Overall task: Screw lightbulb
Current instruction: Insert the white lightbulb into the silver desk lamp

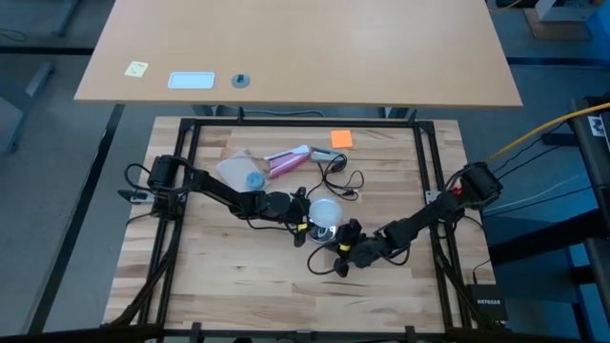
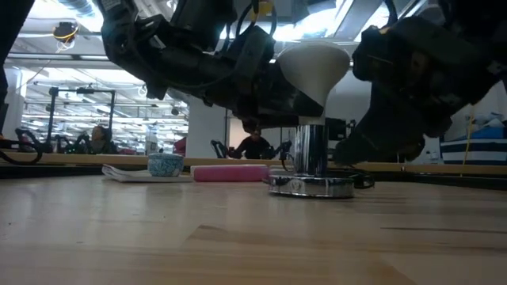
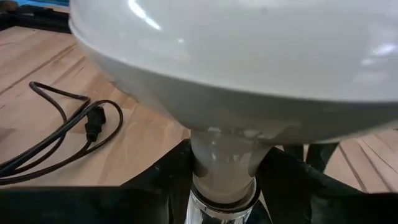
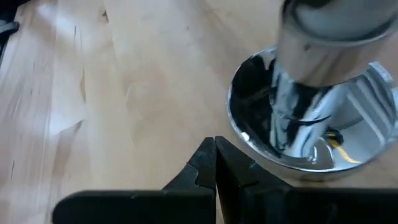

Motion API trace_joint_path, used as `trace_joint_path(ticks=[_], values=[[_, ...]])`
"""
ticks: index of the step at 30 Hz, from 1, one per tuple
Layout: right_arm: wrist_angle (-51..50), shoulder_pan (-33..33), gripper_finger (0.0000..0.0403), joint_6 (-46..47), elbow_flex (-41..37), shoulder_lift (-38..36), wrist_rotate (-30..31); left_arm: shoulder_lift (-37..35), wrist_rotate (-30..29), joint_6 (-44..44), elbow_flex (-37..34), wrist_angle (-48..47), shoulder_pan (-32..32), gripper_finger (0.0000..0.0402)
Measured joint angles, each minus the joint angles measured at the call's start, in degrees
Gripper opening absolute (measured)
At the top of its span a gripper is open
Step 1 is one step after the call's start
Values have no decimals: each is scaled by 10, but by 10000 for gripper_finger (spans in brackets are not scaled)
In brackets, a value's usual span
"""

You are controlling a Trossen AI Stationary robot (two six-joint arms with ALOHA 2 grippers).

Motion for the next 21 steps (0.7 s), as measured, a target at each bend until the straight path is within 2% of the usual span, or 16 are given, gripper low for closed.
trace_joint_path(ticks=[8, 16, 21], values=[[-12, -2, 1, 7, 0, 17, -14, 7, -1, 12, 18, -6, 0, 150], [-116, -1, 1, 108, 0, 17, 52, 7, -2, 13, 18, -8, 0, 150], [-129, -9, 1, 110, -1, 17, 107, 7, -11, 14, 18, -9, 2, 150]])
